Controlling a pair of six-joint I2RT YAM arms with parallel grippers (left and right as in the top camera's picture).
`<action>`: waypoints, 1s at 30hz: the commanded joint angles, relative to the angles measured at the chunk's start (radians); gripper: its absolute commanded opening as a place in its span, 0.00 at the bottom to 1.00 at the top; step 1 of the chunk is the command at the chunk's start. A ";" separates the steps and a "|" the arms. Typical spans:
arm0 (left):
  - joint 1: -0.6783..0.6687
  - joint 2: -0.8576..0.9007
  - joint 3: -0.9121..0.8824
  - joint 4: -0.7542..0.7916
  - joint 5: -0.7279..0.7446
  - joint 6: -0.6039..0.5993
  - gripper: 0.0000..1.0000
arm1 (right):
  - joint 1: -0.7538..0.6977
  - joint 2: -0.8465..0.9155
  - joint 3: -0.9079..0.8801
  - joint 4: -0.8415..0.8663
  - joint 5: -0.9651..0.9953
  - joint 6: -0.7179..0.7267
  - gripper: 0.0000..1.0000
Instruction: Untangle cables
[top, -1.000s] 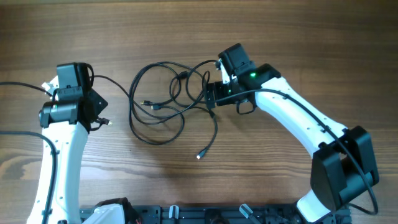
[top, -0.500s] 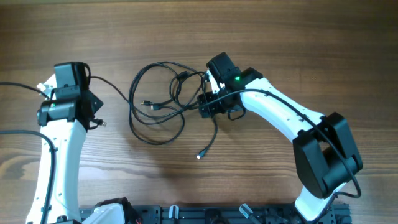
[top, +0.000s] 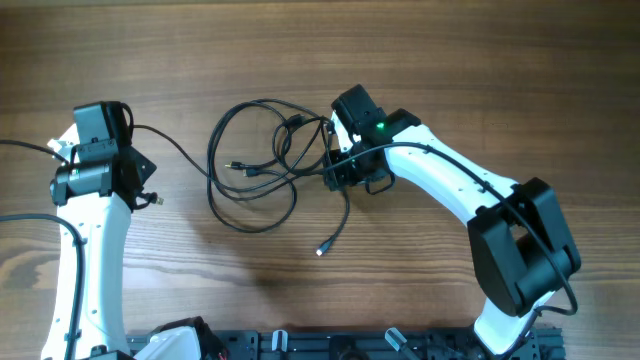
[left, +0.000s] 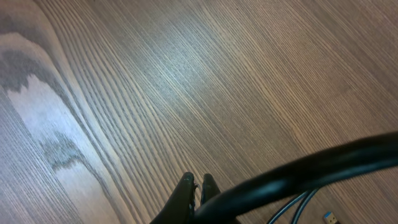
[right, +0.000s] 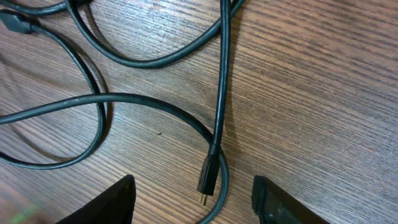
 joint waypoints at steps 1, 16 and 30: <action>0.004 0.012 -0.001 0.003 0.006 -0.018 0.04 | 0.004 0.039 0.000 -0.006 -0.023 -0.020 0.61; 0.005 0.012 -0.001 0.003 0.024 -0.018 0.04 | 0.011 0.071 -0.002 -0.005 -0.031 -0.027 0.46; 0.005 0.012 -0.001 0.003 0.024 -0.017 0.04 | 0.038 0.092 -0.002 0.005 -0.024 -0.018 0.28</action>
